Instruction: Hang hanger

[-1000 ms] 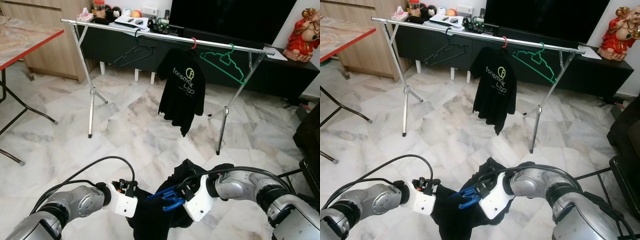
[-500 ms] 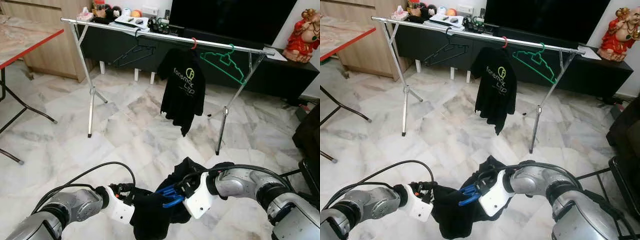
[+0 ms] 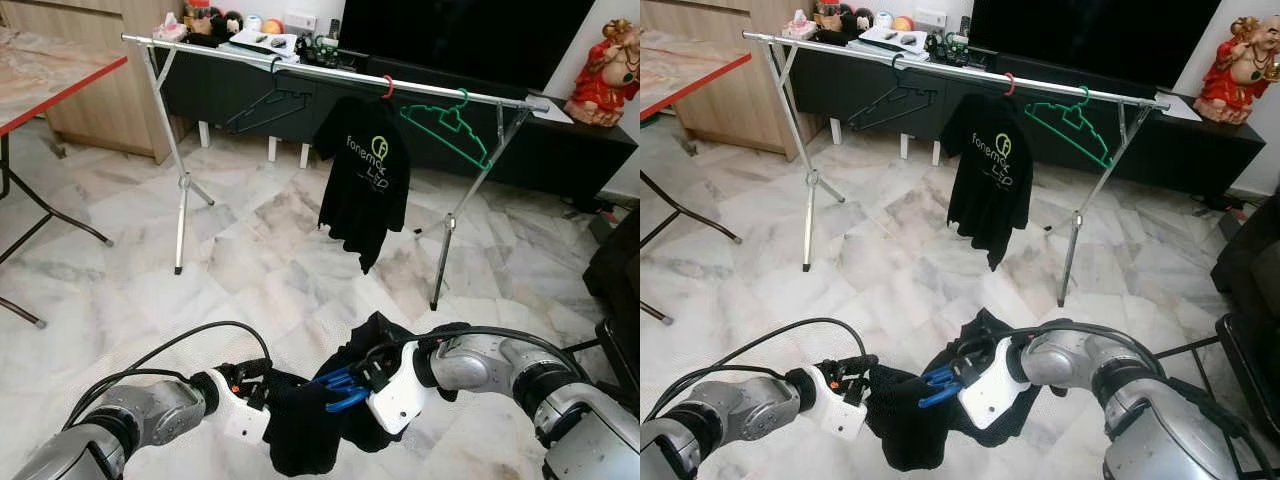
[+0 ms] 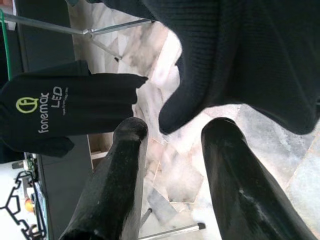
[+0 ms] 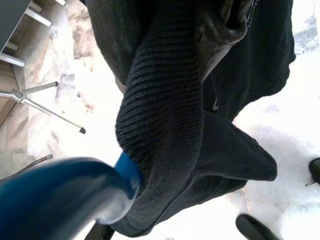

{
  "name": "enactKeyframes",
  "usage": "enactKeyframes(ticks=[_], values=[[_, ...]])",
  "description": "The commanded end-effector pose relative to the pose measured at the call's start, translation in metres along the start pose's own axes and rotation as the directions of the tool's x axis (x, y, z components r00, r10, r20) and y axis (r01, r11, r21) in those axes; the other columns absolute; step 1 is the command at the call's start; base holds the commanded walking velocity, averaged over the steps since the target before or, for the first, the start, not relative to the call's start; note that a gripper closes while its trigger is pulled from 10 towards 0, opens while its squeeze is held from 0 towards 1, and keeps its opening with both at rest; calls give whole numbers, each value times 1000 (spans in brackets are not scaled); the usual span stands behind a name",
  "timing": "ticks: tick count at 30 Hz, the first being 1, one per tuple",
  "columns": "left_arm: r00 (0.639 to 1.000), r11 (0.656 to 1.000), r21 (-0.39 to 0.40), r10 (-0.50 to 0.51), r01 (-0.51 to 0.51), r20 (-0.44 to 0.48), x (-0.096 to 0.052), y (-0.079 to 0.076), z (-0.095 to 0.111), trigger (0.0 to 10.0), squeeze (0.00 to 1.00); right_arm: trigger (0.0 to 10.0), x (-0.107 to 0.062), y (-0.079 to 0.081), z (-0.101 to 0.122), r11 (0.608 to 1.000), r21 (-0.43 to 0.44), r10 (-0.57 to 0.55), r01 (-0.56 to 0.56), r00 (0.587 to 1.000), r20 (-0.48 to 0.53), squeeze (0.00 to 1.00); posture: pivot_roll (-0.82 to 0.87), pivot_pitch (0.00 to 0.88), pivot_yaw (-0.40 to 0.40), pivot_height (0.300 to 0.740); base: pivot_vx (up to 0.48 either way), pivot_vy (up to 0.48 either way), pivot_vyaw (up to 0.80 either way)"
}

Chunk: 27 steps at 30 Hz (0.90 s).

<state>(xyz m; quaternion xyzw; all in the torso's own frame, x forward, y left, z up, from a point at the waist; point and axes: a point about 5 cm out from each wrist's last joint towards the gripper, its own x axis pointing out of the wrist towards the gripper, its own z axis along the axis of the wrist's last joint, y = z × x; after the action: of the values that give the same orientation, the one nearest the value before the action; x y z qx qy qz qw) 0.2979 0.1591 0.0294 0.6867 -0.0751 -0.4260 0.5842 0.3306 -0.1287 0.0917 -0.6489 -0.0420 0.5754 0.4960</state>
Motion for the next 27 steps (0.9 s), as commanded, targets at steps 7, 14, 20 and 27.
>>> enactKeyframes(ticks=[7, 14, 20, 27], values=[[1000, 999, 37, -21, 21, 17, 0, -10, 5, 10000, 0, 10000, -5, -3, -5, 999, 42, -26, 27, 999, -22, 0, -5, 85, -172, 740, 0, 0, 0], [1000, 996, 81, -22, 21, 14, 2, -12, 6, 10000, 0, 10000, -3, -7, -3, 999, 41, -33, 34, 999, -13, 0, -4, 85, -171, 740, 0, 0, 0], [1000, 996, 94, -2, 1, 5, 5, -9, 7, 10000, 0, 10000, -2, -7, -1, 999, 40, -26, 26, 1000, -1, 0, -5, 84, -172, 740, 0, 0, 0], [999, 994, 107, 32, -31, -11, 7, -5, 5, 10000, 0, 10000, -1, -4, -1, 999, 47, -16, 16, 1000, -2, 0, -4, 83, -173, 740, 0, 0, 0]])
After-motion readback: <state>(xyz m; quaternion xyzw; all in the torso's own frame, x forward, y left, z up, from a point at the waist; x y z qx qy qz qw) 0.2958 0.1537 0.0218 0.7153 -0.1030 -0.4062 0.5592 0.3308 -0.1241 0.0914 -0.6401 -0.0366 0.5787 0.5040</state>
